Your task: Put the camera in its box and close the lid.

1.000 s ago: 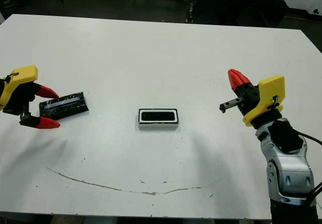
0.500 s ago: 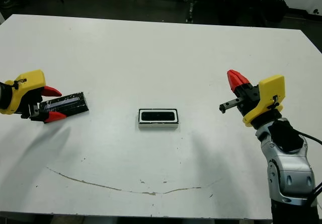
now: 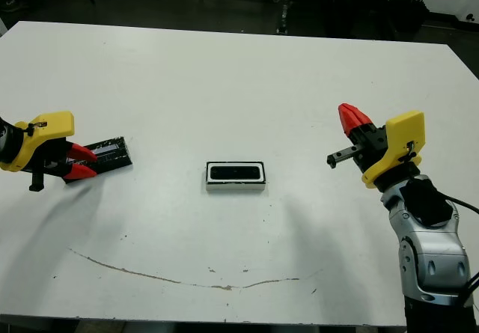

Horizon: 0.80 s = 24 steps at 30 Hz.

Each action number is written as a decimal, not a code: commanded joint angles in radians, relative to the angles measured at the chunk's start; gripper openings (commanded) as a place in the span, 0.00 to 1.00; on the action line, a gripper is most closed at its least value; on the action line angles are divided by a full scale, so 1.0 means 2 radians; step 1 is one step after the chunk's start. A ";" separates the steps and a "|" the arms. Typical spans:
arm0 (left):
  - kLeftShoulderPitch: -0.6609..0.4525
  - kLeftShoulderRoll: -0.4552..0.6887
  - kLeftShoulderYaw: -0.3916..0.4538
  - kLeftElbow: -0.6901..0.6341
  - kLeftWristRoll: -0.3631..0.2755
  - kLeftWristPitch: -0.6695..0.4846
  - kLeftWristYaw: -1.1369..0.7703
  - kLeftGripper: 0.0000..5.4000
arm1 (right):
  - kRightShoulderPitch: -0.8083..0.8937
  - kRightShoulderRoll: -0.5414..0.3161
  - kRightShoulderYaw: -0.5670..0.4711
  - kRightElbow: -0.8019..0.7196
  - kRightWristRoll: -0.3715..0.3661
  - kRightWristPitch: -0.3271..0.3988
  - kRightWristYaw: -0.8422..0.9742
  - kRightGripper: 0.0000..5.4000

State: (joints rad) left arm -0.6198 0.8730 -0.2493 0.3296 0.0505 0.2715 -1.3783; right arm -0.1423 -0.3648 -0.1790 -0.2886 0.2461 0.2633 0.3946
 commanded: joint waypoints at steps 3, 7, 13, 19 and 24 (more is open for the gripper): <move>-0.017 0.003 0.002 0.019 -0.008 0.005 -0.018 0.06 | -0.001 -0.009 0.000 0.003 0.001 0.006 0.002 0.00; -0.026 -0.002 0.007 0.030 -0.018 0.017 -0.022 0.00 | -0.003 -0.009 0.001 0.005 0.001 0.006 0.003 0.00; -0.027 -0.001 0.035 -0.003 -0.065 0.051 -0.033 0.00 | -0.004 -0.008 0.001 0.006 0.001 0.004 0.003 0.00; -0.021 -0.002 0.101 -0.082 -0.140 0.125 -0.002 0.00 | -0.001 -0.008 0.002 0.008 0.000 -0.001 0.004 0.00; -0.035 0.002 0.112 -0.081 -0.136 0.115 0.037 0.11 | 0.003 -0.007 0.003 0.002 0.000 -0.003 0.005 0.00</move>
State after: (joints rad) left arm -0.6826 0.8669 -0.0274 0.1614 -0.2323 0.5217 -1.3256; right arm -0.1448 -0.3648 -0.1729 -0.2804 0.2465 0.2605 0.4033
